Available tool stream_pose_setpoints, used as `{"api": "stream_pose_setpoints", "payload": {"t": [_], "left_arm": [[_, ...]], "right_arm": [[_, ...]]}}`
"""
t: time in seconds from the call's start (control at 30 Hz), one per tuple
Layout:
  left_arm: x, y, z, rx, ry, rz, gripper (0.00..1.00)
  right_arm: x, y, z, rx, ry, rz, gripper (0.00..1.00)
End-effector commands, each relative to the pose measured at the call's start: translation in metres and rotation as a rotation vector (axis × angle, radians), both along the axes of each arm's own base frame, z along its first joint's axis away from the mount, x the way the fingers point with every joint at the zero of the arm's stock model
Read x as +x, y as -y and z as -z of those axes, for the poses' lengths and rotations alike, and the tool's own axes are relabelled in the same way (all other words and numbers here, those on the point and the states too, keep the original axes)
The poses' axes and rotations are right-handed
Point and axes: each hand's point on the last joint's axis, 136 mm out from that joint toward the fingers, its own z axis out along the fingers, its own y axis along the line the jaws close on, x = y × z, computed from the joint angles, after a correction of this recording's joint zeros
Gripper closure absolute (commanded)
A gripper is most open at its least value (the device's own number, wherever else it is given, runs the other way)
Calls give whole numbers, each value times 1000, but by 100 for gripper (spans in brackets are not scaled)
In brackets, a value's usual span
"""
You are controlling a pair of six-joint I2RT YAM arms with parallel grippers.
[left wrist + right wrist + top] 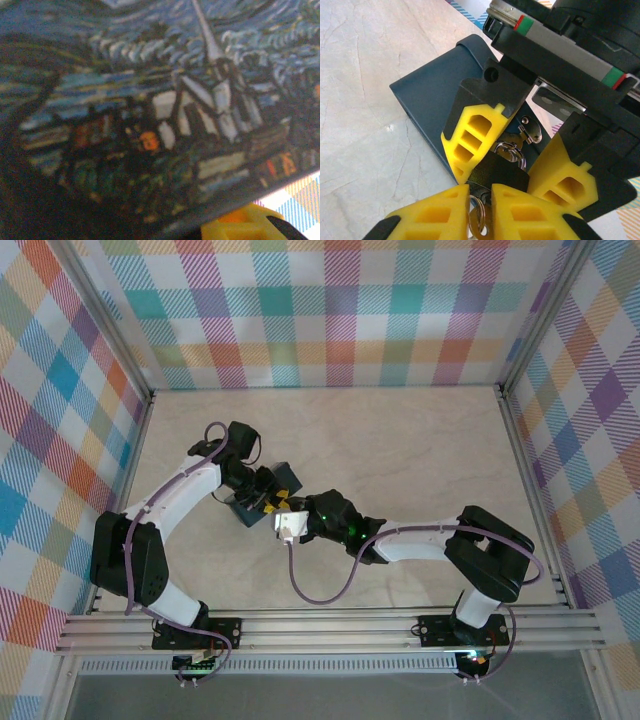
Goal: Unlock a padlock with a key
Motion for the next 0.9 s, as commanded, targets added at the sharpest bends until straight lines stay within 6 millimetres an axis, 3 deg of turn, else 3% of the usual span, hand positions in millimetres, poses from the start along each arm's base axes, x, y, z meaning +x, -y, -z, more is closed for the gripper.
{"api": "stream_pose_setpoints", "payload": {"t": [0.0, 0.2, 0.33, 0.6, 0.73, 0.87], "left_arm": [[3, 5, -15, -44, 27, 1, 79], [6, 6, -17, -47, 30, -1, 79], [8, 7, -17, -52, 37, -5, 79], [4, 8, -15, -66, 32, -10, 79], [3, 9, -12, -69, 23, -8, 79], [3, 12, -10, -78, 23, -10, 79]], "right_arm": [[1, 1, -2, 2, 29, 11, 78], [-2, 12, -4, 3, 34, 21, 75], [-1, 16, 7, -33, 13, 27, 80], [2, 11, 10, -33, 19, 22, 83], [4, 5, -3, 4, 28, 23, 88], [3, 2, -1, -13, -14, 30, 91]]}}
